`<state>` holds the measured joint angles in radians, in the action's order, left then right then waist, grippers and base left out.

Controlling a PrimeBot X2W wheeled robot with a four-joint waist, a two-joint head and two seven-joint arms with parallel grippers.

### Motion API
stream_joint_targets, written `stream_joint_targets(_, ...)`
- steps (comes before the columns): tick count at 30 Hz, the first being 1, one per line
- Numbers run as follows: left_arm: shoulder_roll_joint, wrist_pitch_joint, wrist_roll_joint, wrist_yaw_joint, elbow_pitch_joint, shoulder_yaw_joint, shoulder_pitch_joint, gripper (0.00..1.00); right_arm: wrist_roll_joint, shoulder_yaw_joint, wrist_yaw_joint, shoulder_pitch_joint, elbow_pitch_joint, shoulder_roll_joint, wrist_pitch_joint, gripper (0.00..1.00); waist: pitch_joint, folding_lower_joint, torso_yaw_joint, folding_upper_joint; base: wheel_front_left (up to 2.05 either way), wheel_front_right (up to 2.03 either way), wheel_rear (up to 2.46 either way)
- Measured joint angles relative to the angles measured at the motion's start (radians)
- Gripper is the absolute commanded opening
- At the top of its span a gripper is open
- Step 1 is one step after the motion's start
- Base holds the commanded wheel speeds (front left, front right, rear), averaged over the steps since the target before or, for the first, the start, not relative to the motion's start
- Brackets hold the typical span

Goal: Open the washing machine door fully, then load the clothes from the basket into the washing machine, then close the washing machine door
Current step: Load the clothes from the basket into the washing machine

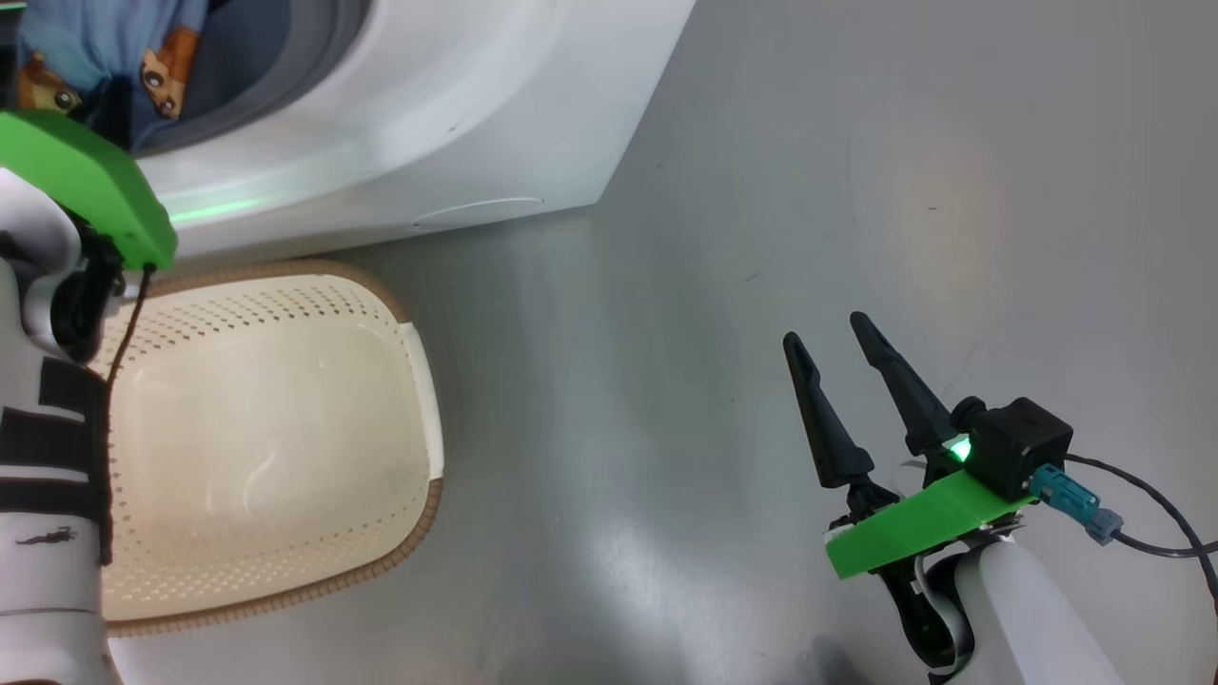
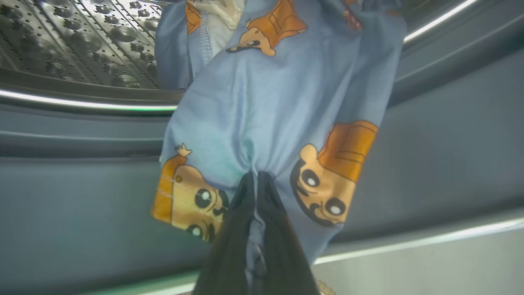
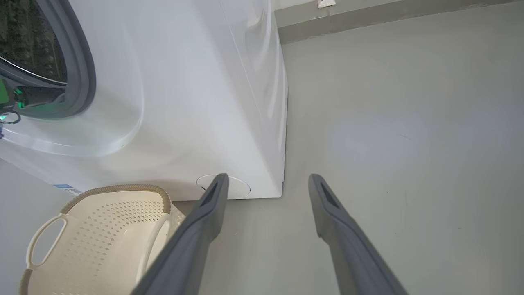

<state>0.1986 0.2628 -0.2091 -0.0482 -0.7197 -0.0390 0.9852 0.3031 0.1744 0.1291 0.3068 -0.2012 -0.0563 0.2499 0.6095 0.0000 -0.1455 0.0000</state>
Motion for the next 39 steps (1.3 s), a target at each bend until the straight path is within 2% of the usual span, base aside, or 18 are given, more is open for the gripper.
stream_joint_targets(10, 0.006, -0.262, 0.030, 0.009, 0.040, 0.030, 0.036, 0.00, 0.008, 0.002, 0.000, 0.001, 0.007, 0.000, 0.000, 1.00, 0.026, 0.0000, -0.005, 0.0000, 0.00, 0.00, 0.00)
stream_joint_targets(17, 0.017, -0.390, 0.037, 0.010, 0.040, 0.036, 0.094, 0.00, 0.018, 0.007, 0.000, 0.002, 0.007, 0.000, 0.000, 1.00, 0.044, 0.0001, -0.015, 0.0000, 0.00, 0.00, 0.00)
stream_joint_targets(26, 0.064, -0.444, 0.038, -0.009, 0.000, 0.046, 0.244, 0.00, 0.031, 0.020, 0.000, 0.028, 0.014, 0.000, 0.000, 1.00, 0.096, 0.0000, -0.036, 0.0001, 0.00, 0.00, 0.00)
stream_joint_targets(39, 0.103, -0.507, 0.038, -0.041, -0.037, 0.067, 0.439, 0.00, 0.060, 0.046, 0.000, 0.047, 0.027, 0.001, 0.000, 1.00, 0.206, 0.0001, -0.077, 0.0000, 0.00, 0.00, 0.00)
